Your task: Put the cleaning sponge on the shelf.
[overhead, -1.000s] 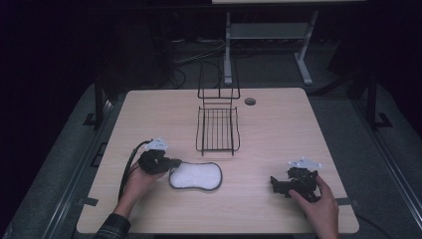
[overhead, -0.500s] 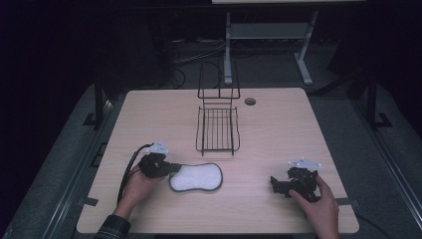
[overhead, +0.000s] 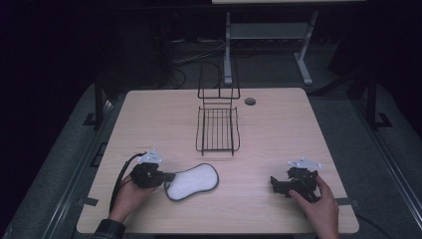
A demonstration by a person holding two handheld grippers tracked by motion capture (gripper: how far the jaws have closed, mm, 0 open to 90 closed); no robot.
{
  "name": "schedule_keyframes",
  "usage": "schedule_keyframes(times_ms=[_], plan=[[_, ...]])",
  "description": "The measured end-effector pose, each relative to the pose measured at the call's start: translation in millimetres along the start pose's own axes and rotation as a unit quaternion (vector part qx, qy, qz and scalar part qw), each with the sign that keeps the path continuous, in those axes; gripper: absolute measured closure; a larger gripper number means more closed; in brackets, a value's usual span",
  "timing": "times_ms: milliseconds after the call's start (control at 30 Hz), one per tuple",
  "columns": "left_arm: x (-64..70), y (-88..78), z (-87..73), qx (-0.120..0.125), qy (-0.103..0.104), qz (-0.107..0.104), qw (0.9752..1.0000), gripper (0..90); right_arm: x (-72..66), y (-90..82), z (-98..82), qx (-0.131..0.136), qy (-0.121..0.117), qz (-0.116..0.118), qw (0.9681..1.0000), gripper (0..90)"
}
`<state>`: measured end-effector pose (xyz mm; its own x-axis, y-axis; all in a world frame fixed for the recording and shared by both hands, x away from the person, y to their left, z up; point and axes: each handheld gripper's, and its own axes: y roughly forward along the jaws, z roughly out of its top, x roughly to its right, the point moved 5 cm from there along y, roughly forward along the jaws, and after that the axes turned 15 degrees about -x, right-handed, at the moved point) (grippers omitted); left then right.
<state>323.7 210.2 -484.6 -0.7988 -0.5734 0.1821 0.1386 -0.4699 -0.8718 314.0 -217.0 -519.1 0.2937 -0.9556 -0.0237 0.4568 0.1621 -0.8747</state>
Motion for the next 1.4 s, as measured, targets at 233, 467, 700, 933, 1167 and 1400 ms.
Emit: schedule_keyframes(times_ms=[233, 467, 700, 933, 1167, 1400], plan=[[8.1, -5.2, -8.4, 0.000, -0.002, 0.003, 1.0000, 89.6, 0.0, 0.0, 0.0, 0.000, 0.000, 0.000, 1.0000, 0.0], [12.0, -4.0, 15.0, 0.011, 0.021, -0.003, 0.9997, 89.6, 0.0, 0.0, 0.0, 0.000, 0.000, 0.000, 1.0000, 0.0], [16.7, 13.5, 42.5, 0.005, 0.044, -0.014, 0.9989, 89.6, 0.0, 0.0, 0.0, 0.000, 0.000, 0.000, 1.0000, 0.0], [21.3, 26.8, 45.6, -0.017, 0.052, -0.022, 0.9983, 89.6, 0.0, 0.0, 0.0, 0.000, 0.000, 0.000, 1.0000, 0.0], [24.8, 19.1, 27.8, -0.015, 0.045, -0.029, 0.9985, 89.7, 0.0, 0.0, 0.0, 0.000, 0.000, 0.000, 1.0000, 0.0], [30.2, 11.2, 12.0, -0.011, 0.041, -0.035, 0.9985, 89.6, 0.0, 0.0, 0.0, 0.000, 0.000, 0.000, 1.0000, 0.0]])
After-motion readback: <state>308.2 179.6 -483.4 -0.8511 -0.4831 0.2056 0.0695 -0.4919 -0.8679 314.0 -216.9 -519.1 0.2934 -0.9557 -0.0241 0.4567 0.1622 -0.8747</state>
